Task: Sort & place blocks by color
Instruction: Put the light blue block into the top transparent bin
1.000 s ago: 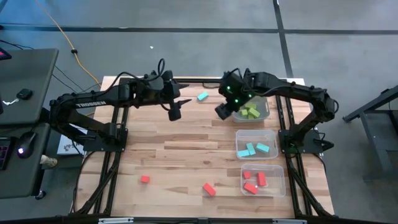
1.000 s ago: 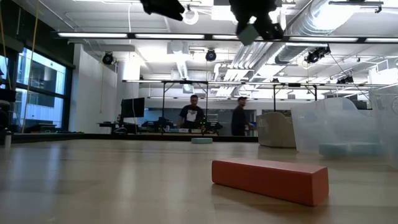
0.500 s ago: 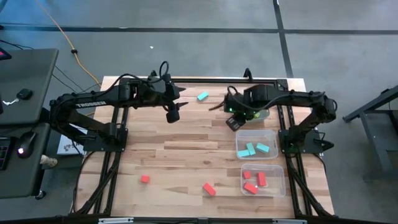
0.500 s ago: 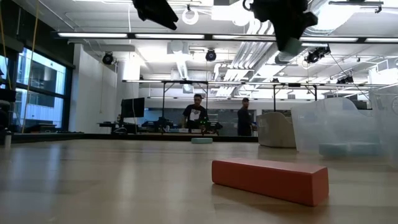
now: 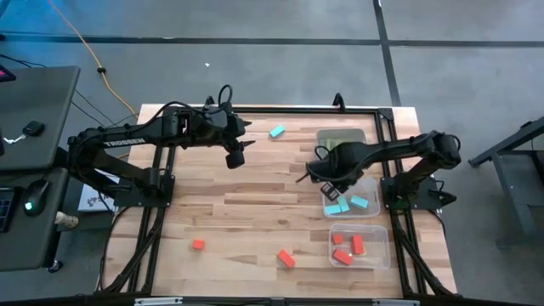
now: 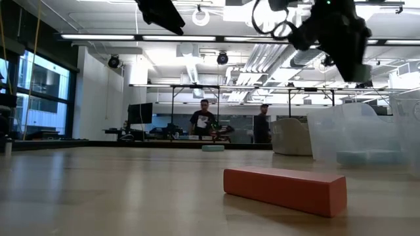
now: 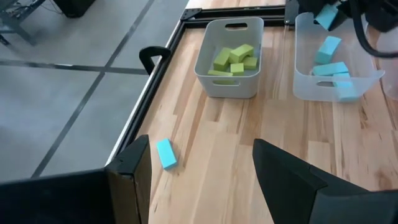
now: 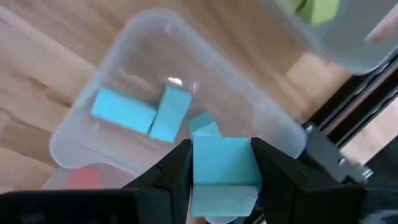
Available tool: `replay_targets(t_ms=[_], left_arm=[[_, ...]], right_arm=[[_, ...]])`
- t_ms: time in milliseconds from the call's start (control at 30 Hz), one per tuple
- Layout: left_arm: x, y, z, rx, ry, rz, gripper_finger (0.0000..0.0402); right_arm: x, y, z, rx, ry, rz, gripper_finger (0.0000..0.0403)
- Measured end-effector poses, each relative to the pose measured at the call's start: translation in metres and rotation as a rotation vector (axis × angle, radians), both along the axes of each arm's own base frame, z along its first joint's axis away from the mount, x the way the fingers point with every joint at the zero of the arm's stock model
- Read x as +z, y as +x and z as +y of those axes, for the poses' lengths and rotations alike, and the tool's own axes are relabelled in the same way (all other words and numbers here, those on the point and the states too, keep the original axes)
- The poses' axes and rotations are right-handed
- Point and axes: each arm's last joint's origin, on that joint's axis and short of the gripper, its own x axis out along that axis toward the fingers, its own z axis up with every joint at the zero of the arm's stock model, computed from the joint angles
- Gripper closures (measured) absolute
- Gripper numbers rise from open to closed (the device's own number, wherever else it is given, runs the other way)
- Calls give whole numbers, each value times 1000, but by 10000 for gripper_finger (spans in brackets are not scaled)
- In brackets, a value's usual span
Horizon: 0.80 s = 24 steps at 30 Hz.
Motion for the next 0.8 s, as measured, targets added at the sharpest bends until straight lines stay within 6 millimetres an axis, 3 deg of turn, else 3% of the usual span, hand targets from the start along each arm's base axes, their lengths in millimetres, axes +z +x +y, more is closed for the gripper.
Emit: replay_targets(t_ms=[300,800], left_arm=[[0,0,0,0,0,0,204],[0,0,0,13,-18,-12,204]], right_arm=[[-42,-2,11,-13,82,-19,274],[-94,-7,13,-88,173,-101,274]])
